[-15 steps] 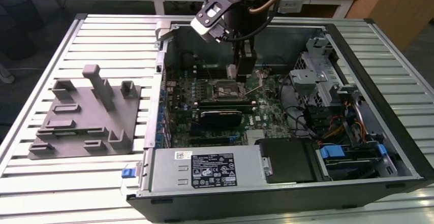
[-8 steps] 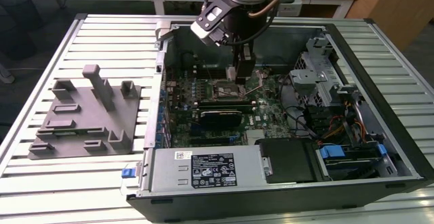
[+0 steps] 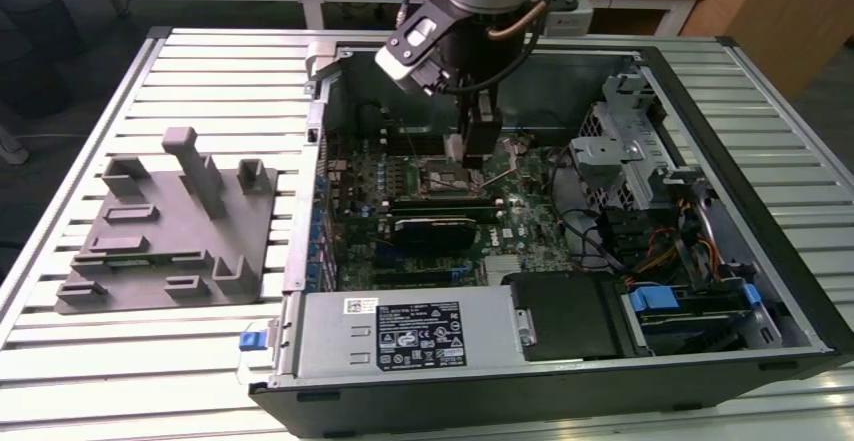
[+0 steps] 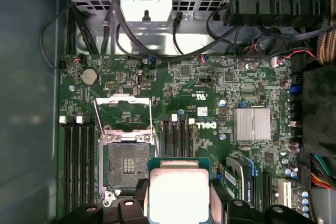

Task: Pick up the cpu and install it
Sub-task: 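Place the cpu into insertion slot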

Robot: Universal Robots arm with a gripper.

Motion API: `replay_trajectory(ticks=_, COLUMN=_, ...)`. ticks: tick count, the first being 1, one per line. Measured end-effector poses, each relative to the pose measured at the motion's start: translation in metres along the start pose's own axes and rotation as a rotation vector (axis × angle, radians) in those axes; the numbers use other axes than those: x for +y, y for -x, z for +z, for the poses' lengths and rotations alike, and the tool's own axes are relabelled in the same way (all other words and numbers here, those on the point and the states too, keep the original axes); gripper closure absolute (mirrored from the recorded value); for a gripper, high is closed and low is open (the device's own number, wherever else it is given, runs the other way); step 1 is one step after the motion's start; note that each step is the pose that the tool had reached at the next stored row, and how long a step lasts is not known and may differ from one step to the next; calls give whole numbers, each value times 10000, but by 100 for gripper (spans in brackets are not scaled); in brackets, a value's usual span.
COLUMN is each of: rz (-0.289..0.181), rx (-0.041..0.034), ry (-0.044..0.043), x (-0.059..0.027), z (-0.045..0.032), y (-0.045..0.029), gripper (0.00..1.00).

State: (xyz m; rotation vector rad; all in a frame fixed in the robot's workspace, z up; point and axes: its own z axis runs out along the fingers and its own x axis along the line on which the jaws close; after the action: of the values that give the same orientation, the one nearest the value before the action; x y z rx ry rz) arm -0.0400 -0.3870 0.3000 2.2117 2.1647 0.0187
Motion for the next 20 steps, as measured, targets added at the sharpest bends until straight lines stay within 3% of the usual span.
replay_trajectory(ticks=20, rz=-1, rx=0, ry=-17, x=-4, z=93, y=-2, gripper=46)
